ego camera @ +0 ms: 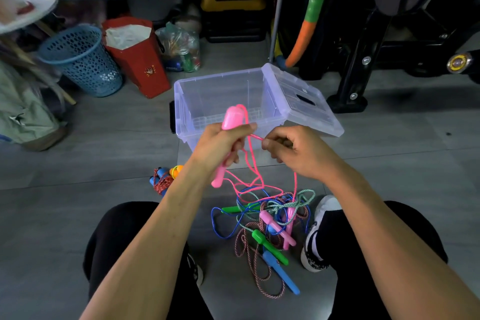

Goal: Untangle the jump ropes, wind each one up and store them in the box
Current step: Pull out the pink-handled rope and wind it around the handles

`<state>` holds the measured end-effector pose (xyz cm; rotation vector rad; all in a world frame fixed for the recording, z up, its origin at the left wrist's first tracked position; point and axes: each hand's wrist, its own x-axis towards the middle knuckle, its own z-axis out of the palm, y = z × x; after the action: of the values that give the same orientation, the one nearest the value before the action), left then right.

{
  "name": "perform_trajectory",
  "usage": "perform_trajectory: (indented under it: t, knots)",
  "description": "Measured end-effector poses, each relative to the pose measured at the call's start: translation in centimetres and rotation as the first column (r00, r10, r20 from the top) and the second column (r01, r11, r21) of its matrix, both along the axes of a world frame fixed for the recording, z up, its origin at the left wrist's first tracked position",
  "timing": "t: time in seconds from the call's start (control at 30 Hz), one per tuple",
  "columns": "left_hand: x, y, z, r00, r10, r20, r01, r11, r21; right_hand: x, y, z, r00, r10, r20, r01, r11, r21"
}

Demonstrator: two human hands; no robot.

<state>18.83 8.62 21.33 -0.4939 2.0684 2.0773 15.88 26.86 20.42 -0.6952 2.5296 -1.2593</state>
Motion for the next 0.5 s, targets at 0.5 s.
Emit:
perform_trajectory:
  t: [0.5]
  knots:
    - [0.0,1.2,-0.4,0.985,-0.174,0.005,0.171,0.964,-0.204,0.0,0.5,0.6,0.995,0.051,-0.083,-0.042,0.994,0.102]
